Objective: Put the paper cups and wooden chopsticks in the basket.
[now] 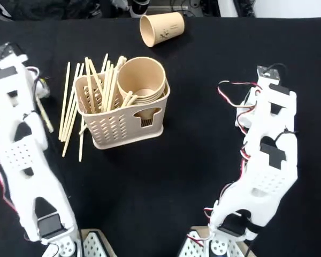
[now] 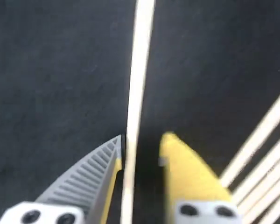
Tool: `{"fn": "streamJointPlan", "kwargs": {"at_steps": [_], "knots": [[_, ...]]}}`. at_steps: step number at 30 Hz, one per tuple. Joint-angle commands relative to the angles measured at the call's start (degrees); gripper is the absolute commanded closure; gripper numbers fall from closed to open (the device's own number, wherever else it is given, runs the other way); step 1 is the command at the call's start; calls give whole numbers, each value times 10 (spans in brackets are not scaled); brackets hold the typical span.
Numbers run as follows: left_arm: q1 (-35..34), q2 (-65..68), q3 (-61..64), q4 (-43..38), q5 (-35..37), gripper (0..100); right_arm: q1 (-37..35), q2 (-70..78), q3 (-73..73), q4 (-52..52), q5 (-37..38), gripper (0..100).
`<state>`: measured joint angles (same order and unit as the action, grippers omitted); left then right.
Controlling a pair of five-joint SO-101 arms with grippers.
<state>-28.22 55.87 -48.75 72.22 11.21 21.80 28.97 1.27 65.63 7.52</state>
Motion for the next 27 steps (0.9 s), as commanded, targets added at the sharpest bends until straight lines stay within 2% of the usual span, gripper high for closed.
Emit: {"fn": "streamJointPlan", "kwargs": {"at_steps": [1,5,7,11,16,19,24,27], "knots": [[-18,44,-179,117,-6,958,1,-14,3,-2,3,986],[-18,52,-391,265,-6,970,1,-14,3,-2,3,986],[-17,51,-476,290,-10,972,1,-14,3,-2,3,986],[-14,-47,-445,289,-10,972,1,-14,3,-2,2,986],[-11,-231,-349,289,-7,972,1,-14,3,-2,2,986],[7,-374,-248,289,-7,972,1,-14,3,-2,2,986],[57,-630,19,279,-7,971,1,-14,3,-2,2,986],[89,-770,198,192,-11,971,1,-14,3,-2,2,986]]}}
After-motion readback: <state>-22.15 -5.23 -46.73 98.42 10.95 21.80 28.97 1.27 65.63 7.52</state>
